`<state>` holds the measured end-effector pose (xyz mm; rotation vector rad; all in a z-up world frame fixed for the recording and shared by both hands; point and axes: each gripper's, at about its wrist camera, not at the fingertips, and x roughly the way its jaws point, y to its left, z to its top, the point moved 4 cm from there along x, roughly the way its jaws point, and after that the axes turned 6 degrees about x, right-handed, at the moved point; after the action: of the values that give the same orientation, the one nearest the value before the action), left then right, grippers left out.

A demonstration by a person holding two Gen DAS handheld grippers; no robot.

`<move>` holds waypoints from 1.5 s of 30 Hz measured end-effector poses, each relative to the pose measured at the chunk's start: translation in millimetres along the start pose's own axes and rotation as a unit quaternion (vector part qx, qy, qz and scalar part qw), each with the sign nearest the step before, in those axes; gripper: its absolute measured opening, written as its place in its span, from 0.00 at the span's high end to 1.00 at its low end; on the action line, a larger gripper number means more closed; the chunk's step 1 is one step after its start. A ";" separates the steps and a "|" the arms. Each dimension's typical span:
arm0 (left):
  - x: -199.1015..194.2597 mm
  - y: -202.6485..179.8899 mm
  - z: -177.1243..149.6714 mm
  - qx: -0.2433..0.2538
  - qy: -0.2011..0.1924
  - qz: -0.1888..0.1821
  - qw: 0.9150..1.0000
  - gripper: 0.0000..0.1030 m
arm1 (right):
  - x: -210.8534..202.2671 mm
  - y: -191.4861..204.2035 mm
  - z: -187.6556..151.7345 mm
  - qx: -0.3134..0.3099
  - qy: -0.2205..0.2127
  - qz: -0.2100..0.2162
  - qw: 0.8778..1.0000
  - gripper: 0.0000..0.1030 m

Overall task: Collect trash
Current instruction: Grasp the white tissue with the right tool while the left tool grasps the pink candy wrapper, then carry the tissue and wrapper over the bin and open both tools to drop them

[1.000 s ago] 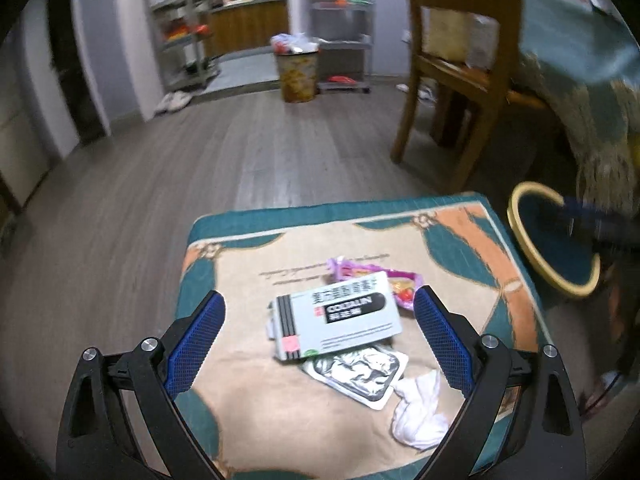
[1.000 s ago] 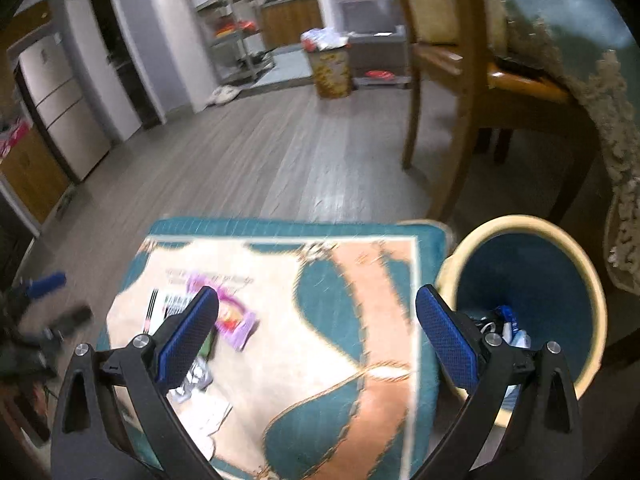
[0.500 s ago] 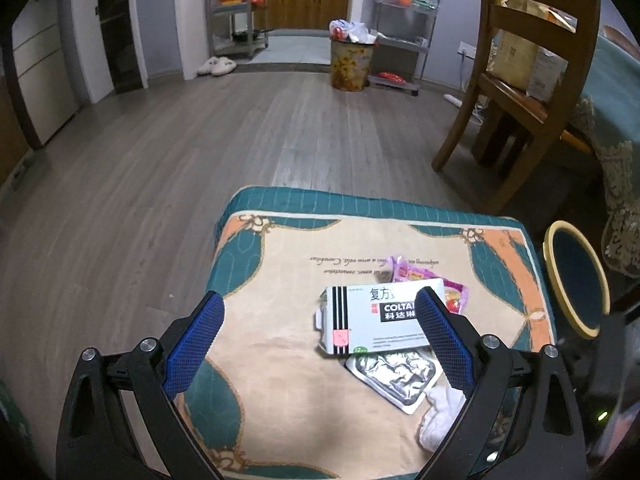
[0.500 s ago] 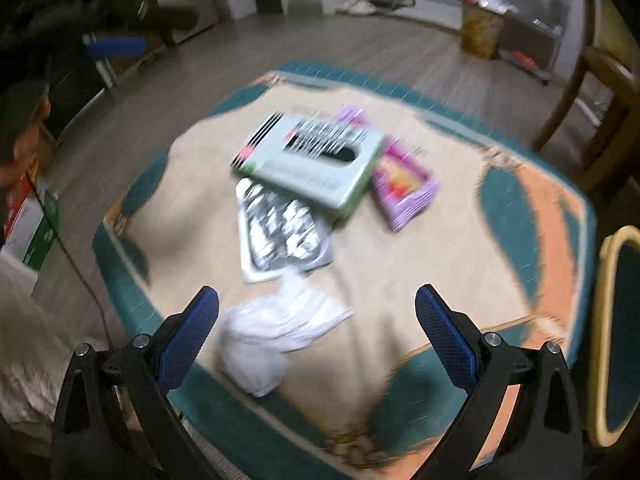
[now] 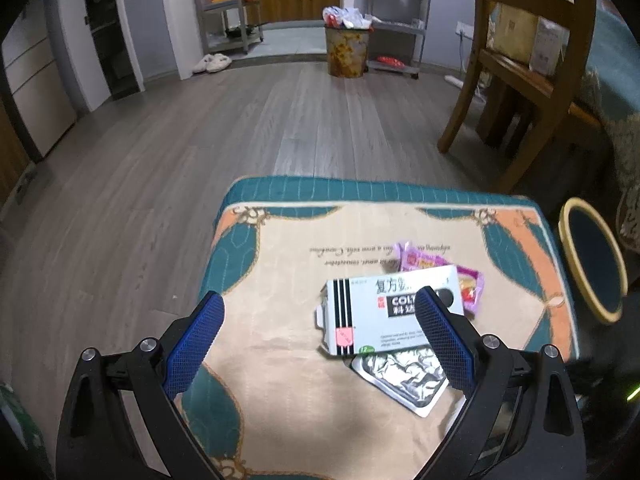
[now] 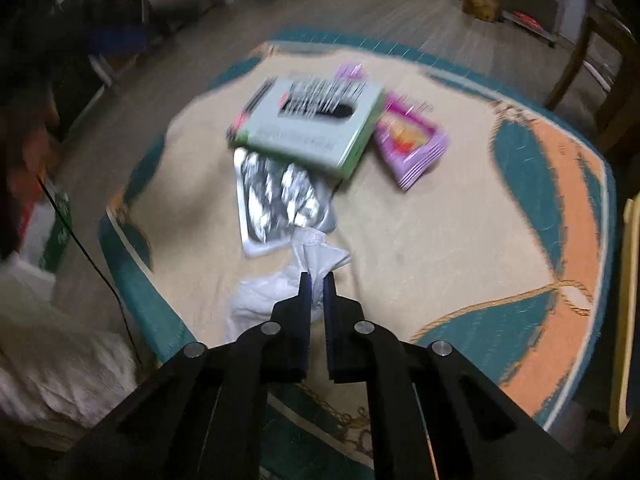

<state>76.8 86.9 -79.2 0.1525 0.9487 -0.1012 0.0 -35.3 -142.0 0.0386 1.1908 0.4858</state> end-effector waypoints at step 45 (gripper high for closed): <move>39.4 -182.0 40.9 0.175 0.003 -0.140 0.975 0.95 | -170.2 -190.1 44.9 0.194 -0.198 -0.065 0.959 0.95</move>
<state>104.4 -100.1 -103.3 0.3441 0.9474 -0.5299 57.5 -260.9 -28.3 0.3759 0.8706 0.1116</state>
